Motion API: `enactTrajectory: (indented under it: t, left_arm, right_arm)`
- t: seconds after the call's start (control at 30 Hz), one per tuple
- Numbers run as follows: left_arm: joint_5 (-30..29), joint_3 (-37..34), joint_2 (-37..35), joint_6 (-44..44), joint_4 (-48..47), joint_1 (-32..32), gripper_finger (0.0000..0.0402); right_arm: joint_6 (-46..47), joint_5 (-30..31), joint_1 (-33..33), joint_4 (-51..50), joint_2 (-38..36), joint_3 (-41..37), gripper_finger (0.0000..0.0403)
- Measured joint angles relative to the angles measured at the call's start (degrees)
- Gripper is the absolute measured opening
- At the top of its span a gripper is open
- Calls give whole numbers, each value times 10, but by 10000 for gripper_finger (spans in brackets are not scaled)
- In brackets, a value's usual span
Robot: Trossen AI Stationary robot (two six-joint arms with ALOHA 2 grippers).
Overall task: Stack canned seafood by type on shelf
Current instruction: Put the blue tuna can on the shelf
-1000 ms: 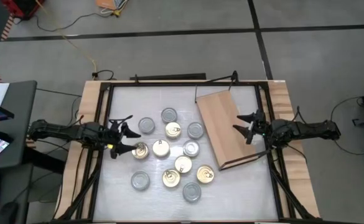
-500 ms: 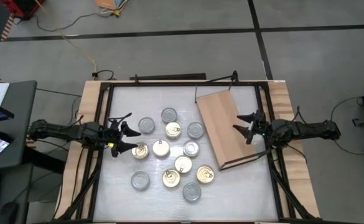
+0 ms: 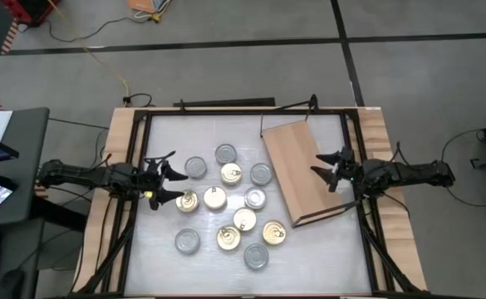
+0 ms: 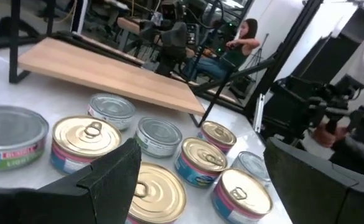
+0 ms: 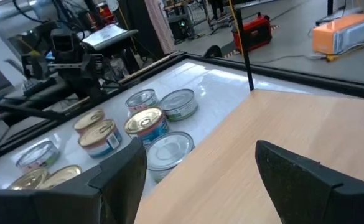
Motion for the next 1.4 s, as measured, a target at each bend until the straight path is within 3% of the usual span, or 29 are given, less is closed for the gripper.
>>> enactTrajectory:
  t: [0.13,0.3,0.63,0.83,1.0,1.2,1.4]
  left_arm:
    - [-52,0,0,14,27,0,325]
    - [-30,39,26,26,-12,0,325]
    - [18,148,225,138,-7,0,325]
    - [45,220,343,113,-25,-35,325]
    - [-34,290,448,111,-80,-114,325]
    - [-168,370,560,64,-180,-193,320]
    - [-181,445,679,52,-231,-234,287]
  right_arm:
    - [-48,-45,0,38,7,0,321]
    - [-85,-54,0,99,60,0,321]
    - [-109,-73,-5,364,250,4,321]
    - [-123,-96,33,356,337,50,309]
    - [-132,-75,76,355,427,88,289]
    - [-134,18,123,296,510,149,283]
    - [-134,51,153,223,581,229,283]
